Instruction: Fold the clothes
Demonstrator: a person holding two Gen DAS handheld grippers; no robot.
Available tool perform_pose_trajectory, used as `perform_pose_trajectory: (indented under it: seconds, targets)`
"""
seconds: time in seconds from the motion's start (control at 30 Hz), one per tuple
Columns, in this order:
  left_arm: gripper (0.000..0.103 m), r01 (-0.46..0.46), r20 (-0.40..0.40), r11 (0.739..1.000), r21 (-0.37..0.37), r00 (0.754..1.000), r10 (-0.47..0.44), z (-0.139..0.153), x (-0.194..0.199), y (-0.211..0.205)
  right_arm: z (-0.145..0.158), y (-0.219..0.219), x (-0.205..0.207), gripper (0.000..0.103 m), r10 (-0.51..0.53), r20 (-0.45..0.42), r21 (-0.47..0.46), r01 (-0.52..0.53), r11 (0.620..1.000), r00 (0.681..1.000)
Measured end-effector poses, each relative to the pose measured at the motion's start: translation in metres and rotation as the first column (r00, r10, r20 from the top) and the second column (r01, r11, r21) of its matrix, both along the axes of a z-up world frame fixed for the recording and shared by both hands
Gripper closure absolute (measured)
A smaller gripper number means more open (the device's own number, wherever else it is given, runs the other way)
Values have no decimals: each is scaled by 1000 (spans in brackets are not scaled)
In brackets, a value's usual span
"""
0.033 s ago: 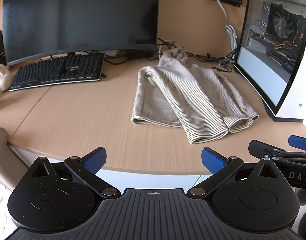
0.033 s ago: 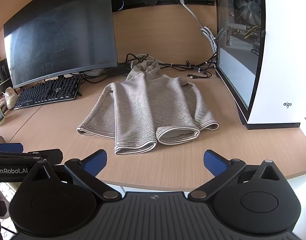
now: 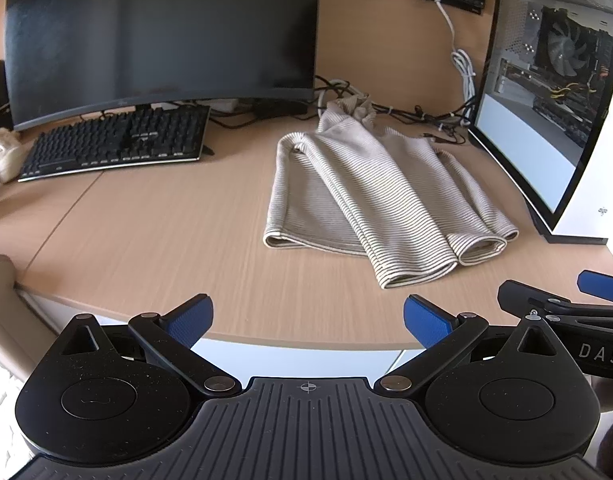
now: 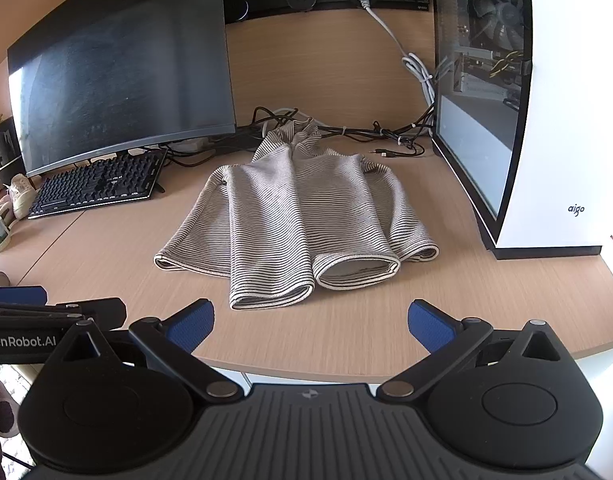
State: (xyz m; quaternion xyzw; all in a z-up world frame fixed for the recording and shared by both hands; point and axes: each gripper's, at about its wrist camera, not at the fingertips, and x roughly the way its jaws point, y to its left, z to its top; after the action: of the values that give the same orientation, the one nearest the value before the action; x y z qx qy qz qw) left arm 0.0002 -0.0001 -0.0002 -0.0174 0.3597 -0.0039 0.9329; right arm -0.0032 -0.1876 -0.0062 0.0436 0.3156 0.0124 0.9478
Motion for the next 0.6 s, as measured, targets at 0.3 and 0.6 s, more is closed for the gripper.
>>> perform_pose_trajectory:
  seconds: [0.3,0.6]
  targets:
    - [0,8,-1,1000,-2,1000,-8,-1,1,0,0,-1,-2,0,-6,3,1,6,1000,1000]
    - [0,1,-12,1000,-4,1000,-1,1,3,0,1,-2,1,0,-13,4,3,13,1000,1000]
